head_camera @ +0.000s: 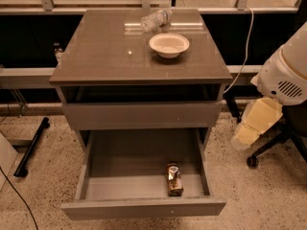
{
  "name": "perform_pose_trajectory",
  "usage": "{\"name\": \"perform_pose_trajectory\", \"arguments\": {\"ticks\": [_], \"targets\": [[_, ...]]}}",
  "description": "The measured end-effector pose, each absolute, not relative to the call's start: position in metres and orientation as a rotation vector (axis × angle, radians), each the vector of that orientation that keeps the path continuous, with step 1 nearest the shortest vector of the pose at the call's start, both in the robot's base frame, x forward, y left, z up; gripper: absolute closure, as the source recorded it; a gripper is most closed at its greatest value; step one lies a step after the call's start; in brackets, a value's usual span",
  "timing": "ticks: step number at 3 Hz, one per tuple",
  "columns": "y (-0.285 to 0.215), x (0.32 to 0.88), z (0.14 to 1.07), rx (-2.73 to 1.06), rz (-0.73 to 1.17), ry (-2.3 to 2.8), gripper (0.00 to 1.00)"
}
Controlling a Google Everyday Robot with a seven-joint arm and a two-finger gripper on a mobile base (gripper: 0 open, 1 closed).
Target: Pick orange can from middle drawer and place on counter
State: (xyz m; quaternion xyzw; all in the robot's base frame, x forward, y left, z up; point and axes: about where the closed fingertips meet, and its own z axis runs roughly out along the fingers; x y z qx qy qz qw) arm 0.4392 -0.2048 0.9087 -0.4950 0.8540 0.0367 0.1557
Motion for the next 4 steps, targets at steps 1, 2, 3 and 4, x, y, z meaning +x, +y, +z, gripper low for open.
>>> {"name": "perform_pose_trajectory", "arguments": {"ticks": [1, 2, 3, 4], "targets": [[-0.205, 0.439, 0.909, -1.418, 0.105, 2.446, 0.00], [-0.189, 0.445, 0.893, -1.375, 0.150, 2.466, 0.00], [-0.147, 0.464, 0.842, -1.336, 0.247, 2.511, 0.00], [-0.123, 0.479, 0.803, -1.285, 0.316, 2.565, 0.00]]}}
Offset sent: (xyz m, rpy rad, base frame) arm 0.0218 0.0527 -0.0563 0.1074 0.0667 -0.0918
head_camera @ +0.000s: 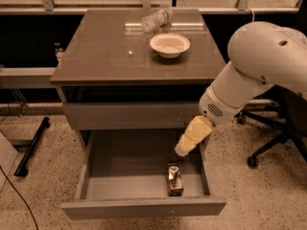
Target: Pick orange can from middle drawer and place on counter
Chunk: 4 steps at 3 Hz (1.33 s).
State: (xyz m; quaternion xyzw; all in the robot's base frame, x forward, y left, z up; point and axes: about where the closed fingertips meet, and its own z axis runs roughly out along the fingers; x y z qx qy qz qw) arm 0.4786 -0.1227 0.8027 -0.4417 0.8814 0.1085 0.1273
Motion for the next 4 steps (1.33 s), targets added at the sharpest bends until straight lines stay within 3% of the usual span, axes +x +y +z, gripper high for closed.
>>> {"name": "perform_pose_trajectory", "arguments": {"ticks": [4], "targets": [[-0.107, 0.501, 0.721, -1.060, 0.370, 2.766, 0.00]]}}
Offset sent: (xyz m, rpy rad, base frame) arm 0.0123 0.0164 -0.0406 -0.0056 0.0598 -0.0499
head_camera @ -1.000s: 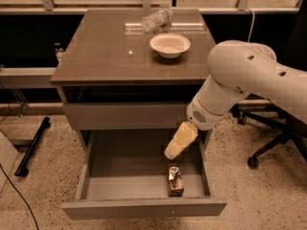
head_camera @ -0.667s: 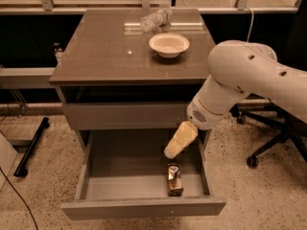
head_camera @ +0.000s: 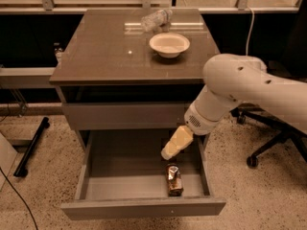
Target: Pick orange can from middle drawer and place on counter
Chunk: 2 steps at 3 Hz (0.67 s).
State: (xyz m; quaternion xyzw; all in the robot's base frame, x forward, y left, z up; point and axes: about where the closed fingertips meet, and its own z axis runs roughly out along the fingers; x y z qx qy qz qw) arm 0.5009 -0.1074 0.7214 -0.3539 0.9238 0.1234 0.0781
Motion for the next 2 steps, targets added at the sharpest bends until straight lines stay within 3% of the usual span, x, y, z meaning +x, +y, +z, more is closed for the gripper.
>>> {"name": "perform_pose_trajectory", "arguments": {"ticks": [2], "targets": [[-0.111, 0.528, 0.645, -0.803, 0.425, 2.894, 0.00]]}}
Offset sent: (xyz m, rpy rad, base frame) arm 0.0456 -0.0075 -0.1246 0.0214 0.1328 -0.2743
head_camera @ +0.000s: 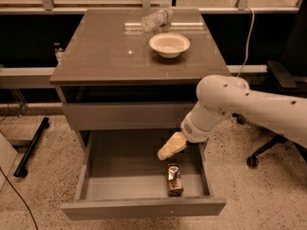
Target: Pick orange can from middle drawer and place on counter
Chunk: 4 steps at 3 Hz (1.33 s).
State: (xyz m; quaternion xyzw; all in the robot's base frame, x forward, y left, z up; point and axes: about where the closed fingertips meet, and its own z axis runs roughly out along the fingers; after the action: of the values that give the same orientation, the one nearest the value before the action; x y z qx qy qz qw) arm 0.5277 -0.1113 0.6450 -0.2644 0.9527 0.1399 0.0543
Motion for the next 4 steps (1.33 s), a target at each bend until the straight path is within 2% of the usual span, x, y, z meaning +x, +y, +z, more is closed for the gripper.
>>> {"name": "perform_pose_trajectory", "arguments": {"ticks": [1, 4], "targets": [[-0.108, 0.536, 0.599, -0.713, 0.460, 2.964, 0.00], [-0.092, 0.549, 0.541, -0.567, 0.467, 3.089, 0.00]]}}
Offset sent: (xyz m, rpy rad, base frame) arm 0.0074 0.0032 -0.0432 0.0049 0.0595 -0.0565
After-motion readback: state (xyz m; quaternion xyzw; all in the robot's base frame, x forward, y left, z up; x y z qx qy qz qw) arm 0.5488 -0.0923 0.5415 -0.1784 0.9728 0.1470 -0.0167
